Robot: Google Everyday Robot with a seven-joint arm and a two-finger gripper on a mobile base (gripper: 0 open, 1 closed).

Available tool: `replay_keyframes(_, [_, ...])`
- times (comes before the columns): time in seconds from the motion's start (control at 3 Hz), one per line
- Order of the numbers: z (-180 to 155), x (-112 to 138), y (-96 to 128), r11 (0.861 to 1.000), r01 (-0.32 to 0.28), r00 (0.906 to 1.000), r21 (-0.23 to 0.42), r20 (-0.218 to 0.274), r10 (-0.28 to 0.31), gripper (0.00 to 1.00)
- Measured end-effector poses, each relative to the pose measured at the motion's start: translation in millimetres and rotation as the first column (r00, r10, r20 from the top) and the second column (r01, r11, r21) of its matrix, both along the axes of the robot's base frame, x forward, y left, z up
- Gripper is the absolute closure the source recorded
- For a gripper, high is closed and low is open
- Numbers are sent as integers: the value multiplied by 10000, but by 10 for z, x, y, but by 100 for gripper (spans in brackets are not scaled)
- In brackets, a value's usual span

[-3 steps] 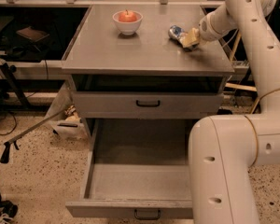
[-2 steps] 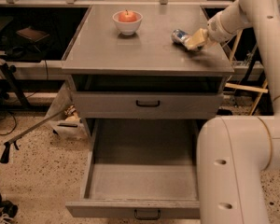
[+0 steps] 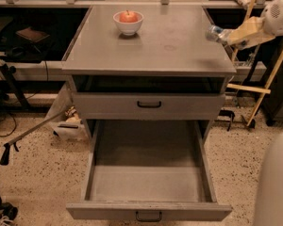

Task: Place redbull can into middle drawer

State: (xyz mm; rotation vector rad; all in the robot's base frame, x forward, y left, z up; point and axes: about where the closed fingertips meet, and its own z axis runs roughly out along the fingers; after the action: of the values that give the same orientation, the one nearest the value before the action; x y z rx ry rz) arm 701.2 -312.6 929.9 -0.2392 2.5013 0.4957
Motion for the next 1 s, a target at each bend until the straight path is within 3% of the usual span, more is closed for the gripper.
replay_keyframes(0.33, [468, -571, -581, 9892, 1467, 9848, -60, 949, -1455, 100])
replay_keyframes(0.67, [687, -950, -735, 9826, 1856, 9743, -89, 1316, -1829, 100])
replay_keyframes(1.0, [687, -950, -735, 9826, 1855, 9743, -89, 1315, -1828, 100])
